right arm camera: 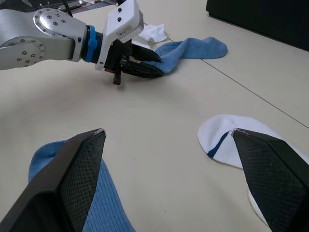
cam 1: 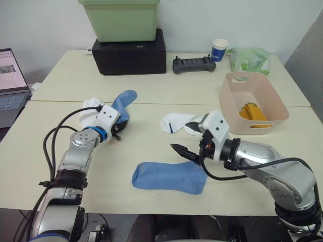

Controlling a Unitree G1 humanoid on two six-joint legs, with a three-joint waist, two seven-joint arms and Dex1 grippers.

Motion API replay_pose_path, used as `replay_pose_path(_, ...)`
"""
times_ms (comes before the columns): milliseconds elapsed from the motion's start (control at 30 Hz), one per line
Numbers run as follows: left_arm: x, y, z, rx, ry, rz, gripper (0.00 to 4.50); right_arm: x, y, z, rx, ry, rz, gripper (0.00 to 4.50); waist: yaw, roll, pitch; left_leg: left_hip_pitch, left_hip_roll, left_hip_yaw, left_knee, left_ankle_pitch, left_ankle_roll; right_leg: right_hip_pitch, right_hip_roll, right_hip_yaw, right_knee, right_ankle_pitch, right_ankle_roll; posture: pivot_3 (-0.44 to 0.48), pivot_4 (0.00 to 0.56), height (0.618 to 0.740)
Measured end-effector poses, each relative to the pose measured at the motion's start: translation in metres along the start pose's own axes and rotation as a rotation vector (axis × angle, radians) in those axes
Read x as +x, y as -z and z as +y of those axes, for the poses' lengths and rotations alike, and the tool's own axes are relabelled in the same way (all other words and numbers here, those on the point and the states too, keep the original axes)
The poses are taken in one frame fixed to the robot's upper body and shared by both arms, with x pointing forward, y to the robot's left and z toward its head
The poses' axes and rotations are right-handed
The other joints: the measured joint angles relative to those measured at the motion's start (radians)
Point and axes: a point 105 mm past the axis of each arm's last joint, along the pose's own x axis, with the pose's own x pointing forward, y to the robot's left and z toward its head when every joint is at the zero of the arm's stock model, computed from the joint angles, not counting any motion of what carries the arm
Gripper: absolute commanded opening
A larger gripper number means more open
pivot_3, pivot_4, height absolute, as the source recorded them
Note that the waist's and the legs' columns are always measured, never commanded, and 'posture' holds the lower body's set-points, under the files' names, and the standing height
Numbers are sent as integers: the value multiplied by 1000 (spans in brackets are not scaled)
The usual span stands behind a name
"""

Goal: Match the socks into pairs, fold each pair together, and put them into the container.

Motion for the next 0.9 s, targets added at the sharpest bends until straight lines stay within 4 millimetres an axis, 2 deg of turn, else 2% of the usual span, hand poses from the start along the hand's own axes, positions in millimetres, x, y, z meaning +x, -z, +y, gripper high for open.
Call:
replay_pose_path(67,-2,-2,3,-39,-4,-12,82,-1,1,-1,0,6,3,4500,-1,0,0,0,0,0,0,0,0,0,0,0,0,0,0,0,150,725)
replay_pose_path(167,-12,-11,0,-82,22,-49,32,-2,4,-1,9,9,13,4500,-2,0,0,-1,0,0,0,1,-2,-1,0,0,0,0,0,0,150,725)
replay_pose_path(433,-40,-24,-55,-183,300,-58,32,-4,7,-4,6,20,27,4500,0,0,0,-1,0,-1,0,1,-2,0,0,0,0,0,0,0,150,725)
replay_pose_path(533,-40,-33,-71,-196,360,-71,32,-5,8,-5,1,22,32,4500,1,0,0,-1,0,0,0,0,-1,0,0,0,0,0,0,0,150,725)
replay_pose_path(733,-27,-32,-111,-300,437,-50,32,-7,10,-7,-9,32,46,4500,1,0,0,-1,0,-1,0,0,-1,0,0,0,0,0,0,0,150,725)
replay_pose_path(900,-19,-47,-150,-404,524,-43,32,-8,14,-7,0,40,58,4500,2,0,0,-1,0,0,1,0,-1,1,0,0,0,0,0,0,150,725)
